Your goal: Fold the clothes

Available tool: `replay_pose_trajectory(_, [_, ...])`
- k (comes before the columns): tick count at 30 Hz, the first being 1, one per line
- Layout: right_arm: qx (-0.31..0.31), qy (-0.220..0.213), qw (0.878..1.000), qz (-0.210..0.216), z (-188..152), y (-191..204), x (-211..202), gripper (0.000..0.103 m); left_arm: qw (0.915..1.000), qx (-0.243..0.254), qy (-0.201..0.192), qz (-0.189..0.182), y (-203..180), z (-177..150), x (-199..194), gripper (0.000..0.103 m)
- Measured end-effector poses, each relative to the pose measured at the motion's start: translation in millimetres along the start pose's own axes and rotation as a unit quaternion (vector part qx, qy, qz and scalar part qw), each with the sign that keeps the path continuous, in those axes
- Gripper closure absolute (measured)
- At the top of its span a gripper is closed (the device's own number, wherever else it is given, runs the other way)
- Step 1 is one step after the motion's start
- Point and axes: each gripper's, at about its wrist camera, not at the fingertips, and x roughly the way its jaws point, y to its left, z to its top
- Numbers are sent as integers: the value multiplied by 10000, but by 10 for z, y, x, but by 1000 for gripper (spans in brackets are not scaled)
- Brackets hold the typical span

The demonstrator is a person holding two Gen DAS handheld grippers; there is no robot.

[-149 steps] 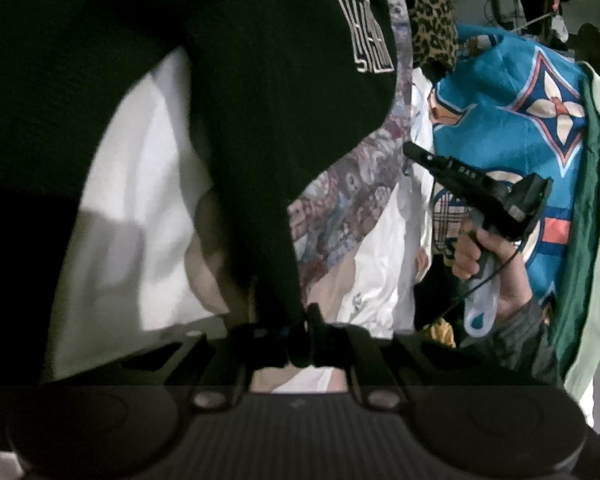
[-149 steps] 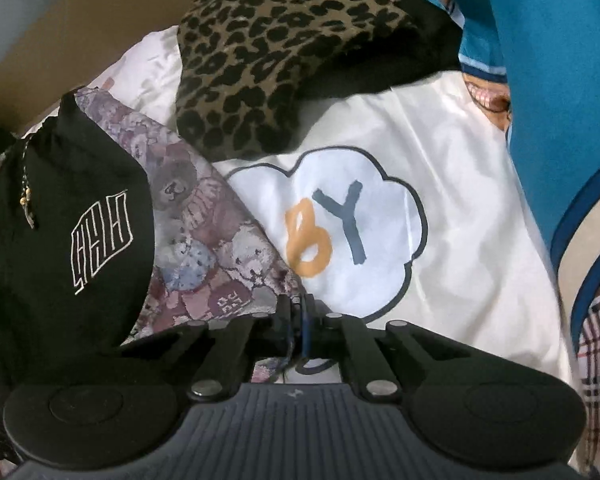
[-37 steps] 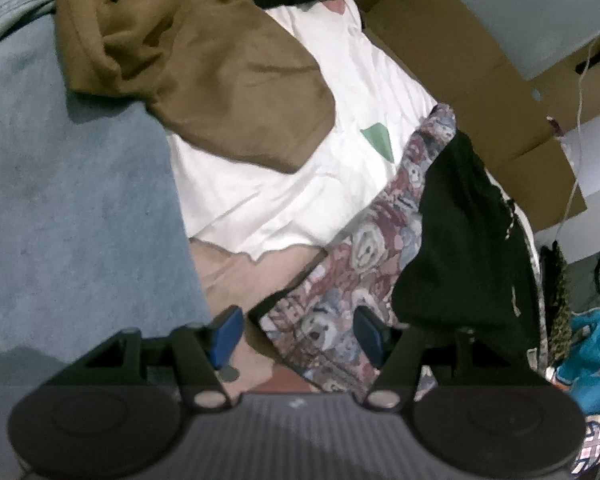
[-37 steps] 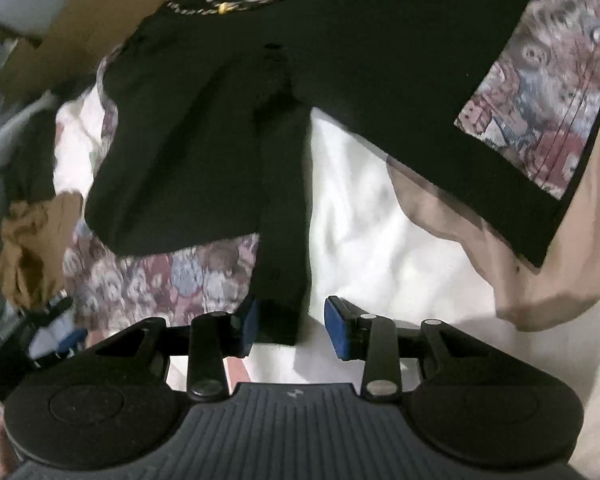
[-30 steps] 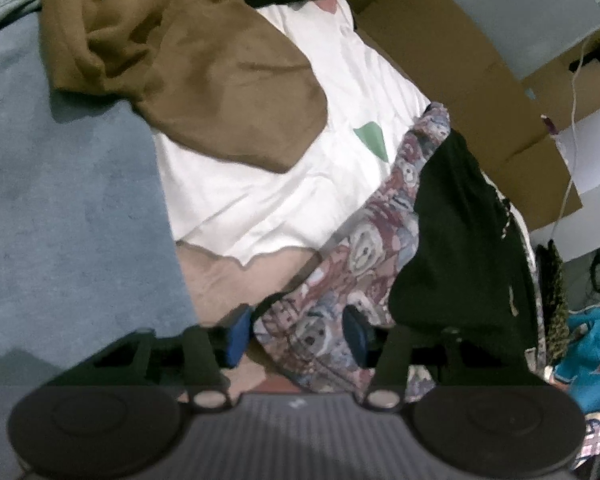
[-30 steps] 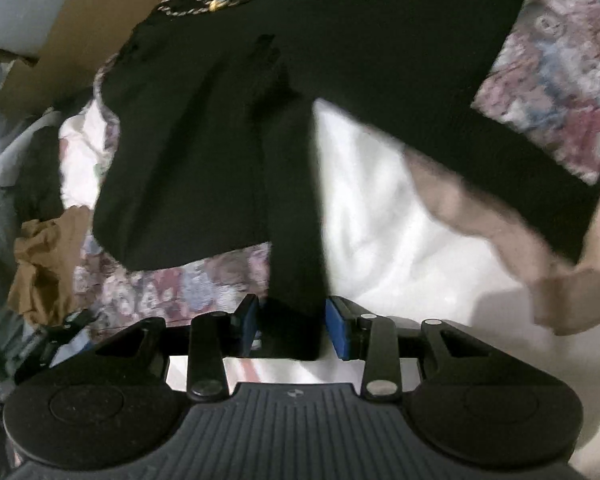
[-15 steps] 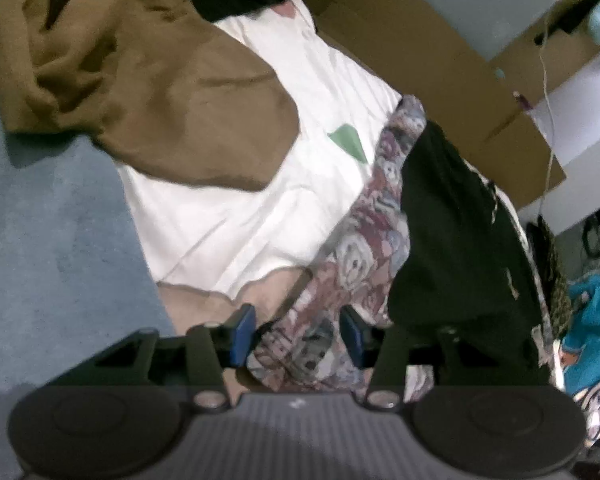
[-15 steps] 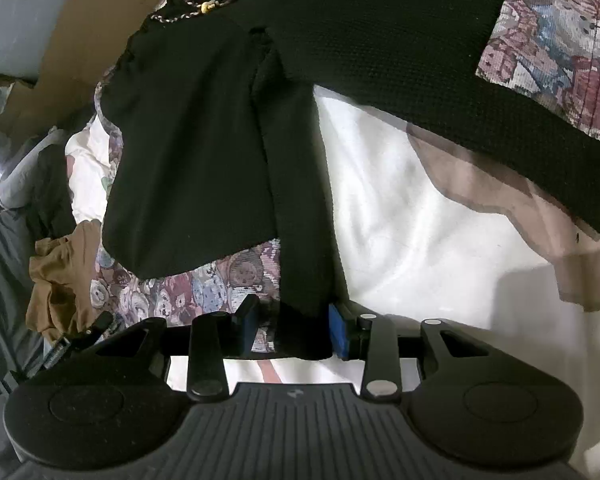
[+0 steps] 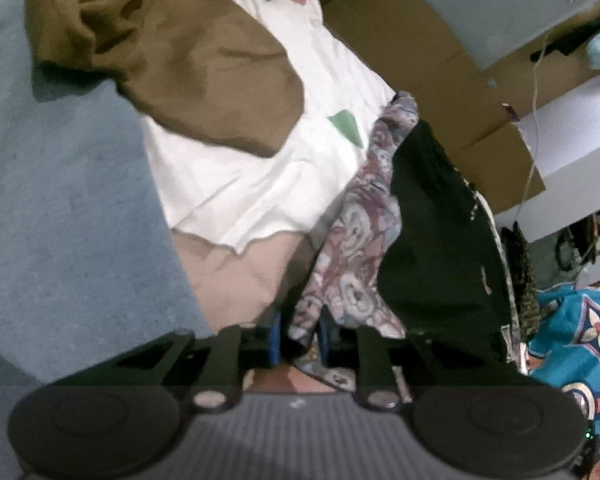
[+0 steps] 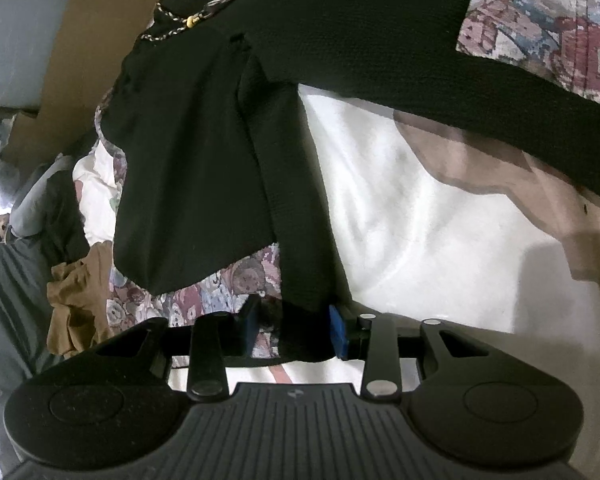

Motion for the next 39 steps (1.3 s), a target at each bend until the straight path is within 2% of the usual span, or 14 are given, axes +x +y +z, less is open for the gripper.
replay_pose_trajectory(1, [2, 30, 10000, -37, 6, -2, -3, 84, 10000, -61, 0, -13, 8, 4, 2, 85])
replay_pose_trajectory(2, [4, 60, 10000, -74, 11, -5, -7, 89, 9999, -123, 1, -26, 15, 8, 4, 85])
replay_pose_trajectory(4, [-16, 102, 9999, -109, 20, 7, -29, 99, 9995, -298, 7, -64, 40, 13, 5, 95])
replay_pose_trajectory(7, [-157, 138, 9995, -236, 10, 68, -105, 100, 9963, -832, 66, -201, 107, -19, -42, 96])
replay_pose_trajectory(9, [-280, 187, 9987, -376, -5, 128, -154, 101, 9957, -887, 96, -233, 69, -51, -105, 97])
replay_pose_trajectory(15, [-657, 361, 9952, -637, -26, 279, -243, 101, 9948, -998, 47, -173, 14, -102, -322, 97])
replay_pose_trajectory(20, [-869, 498, 9931, -606, -72, 376, -239, 101, 9936, -1120, -38, -141, 21, -114, -452, 97])
replay_pose_trajectory(33, [-1303, 744, 9831, -1050, -102, 380, -79, 101, 9930, -1098, 112, 431, 120, -153, -295, 97])
replay_pose_trajectory(39, [-1556, 802, 9776, -1165, -79, 429, -102, 97, 9921, -1170, 89, 443, 134, -162, -347, 97])
